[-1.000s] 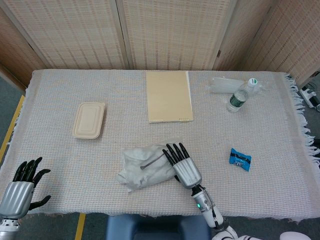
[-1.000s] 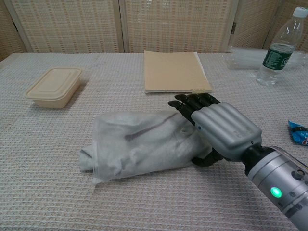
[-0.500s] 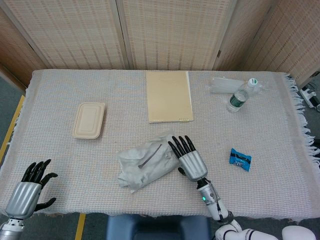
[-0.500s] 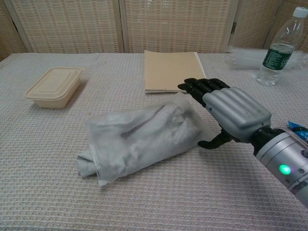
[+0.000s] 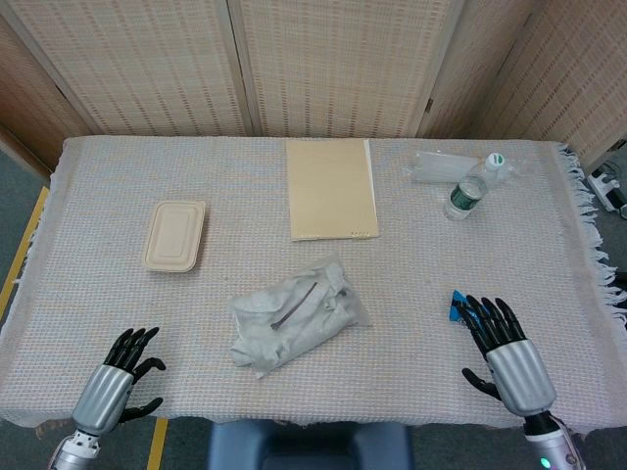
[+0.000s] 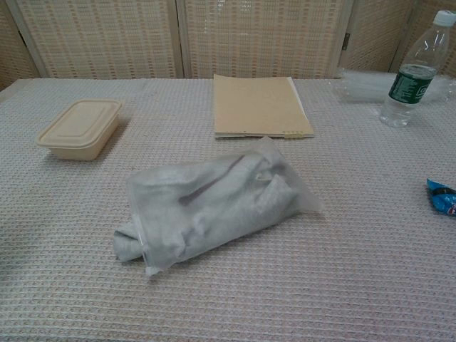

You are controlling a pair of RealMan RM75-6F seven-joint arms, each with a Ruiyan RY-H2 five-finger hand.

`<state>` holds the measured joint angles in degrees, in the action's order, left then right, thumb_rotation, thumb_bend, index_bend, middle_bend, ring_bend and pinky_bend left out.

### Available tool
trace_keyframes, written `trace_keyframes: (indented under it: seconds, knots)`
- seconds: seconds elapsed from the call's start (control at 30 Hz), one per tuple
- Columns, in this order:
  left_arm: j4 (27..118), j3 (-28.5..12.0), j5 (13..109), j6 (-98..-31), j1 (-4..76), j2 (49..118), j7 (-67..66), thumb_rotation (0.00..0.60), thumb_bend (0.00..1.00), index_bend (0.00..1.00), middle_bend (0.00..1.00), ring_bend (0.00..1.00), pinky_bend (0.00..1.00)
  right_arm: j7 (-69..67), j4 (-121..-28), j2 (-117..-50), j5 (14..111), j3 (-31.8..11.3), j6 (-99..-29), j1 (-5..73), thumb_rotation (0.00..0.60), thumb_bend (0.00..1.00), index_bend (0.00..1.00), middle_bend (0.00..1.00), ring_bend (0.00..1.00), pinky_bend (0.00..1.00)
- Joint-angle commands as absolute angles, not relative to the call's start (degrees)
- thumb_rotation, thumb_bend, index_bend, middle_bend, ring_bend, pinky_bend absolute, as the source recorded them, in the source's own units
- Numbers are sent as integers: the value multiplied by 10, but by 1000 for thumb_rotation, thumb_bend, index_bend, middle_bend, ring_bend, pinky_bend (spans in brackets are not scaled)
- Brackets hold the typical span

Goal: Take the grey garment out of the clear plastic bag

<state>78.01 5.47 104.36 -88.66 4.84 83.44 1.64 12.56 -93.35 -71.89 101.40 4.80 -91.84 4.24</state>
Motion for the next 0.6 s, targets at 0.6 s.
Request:
trace_keyframes:
  seconds: [0.6]
  knots:
    - [532, 17, 1053, -908, 112, 1108, 73, 600, 184, 465, 77, 0, 0, 91, -920, -698, 1037, 60, -939, 11, 600, 81, 0, 0, 0, 0]
